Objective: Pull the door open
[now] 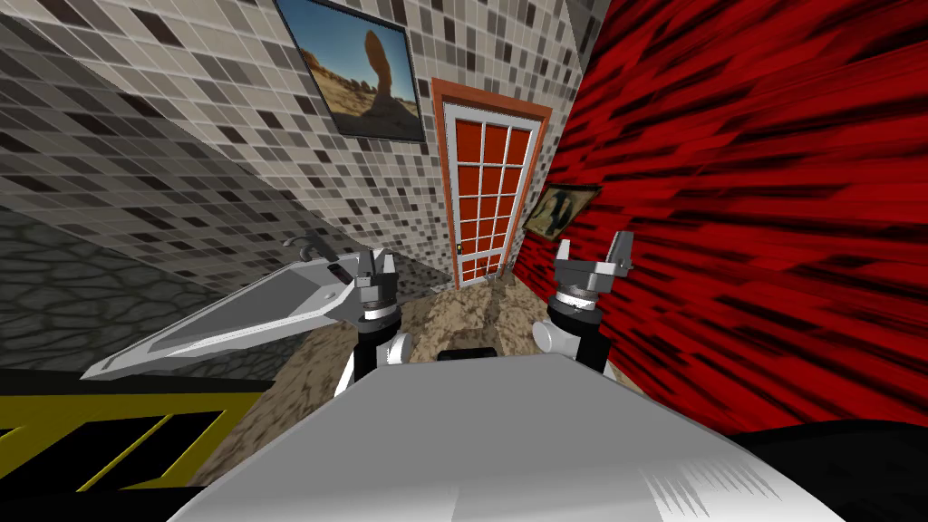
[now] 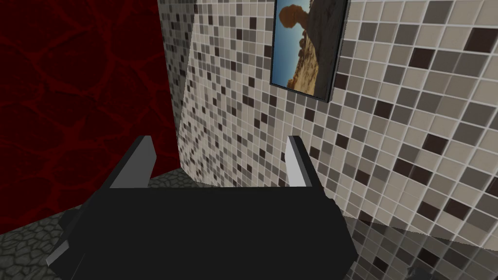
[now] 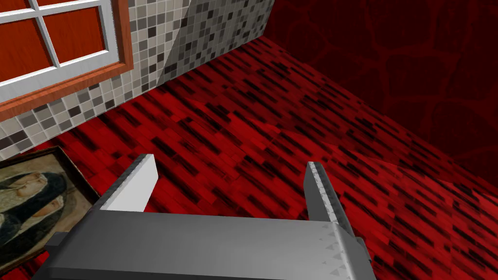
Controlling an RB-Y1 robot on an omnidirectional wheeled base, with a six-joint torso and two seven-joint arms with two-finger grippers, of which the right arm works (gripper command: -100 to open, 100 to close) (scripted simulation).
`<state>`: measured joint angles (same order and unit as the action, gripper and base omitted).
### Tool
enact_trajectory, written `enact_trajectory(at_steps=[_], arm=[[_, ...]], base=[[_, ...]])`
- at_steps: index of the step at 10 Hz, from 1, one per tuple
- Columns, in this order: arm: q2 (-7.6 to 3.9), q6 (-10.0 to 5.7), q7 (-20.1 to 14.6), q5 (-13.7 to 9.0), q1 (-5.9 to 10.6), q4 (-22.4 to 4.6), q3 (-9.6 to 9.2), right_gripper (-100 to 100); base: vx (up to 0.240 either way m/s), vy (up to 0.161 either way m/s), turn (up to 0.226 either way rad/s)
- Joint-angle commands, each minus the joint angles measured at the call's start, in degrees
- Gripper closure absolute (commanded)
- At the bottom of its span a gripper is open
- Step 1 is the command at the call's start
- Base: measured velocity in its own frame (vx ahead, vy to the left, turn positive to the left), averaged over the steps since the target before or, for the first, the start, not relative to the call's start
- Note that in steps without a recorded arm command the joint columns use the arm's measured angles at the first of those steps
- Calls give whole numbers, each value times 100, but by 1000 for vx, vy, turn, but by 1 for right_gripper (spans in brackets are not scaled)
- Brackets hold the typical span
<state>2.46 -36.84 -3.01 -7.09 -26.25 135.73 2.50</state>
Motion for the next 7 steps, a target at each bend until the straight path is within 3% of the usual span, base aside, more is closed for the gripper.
enact_trajectory(at_steps=[1,7], arm=[[-65,-40,144,67,58,-206,0,-100],[-245,-176,626,292,254,-900,2,-100]], base=[[101,20,-26],[132,33,1]])
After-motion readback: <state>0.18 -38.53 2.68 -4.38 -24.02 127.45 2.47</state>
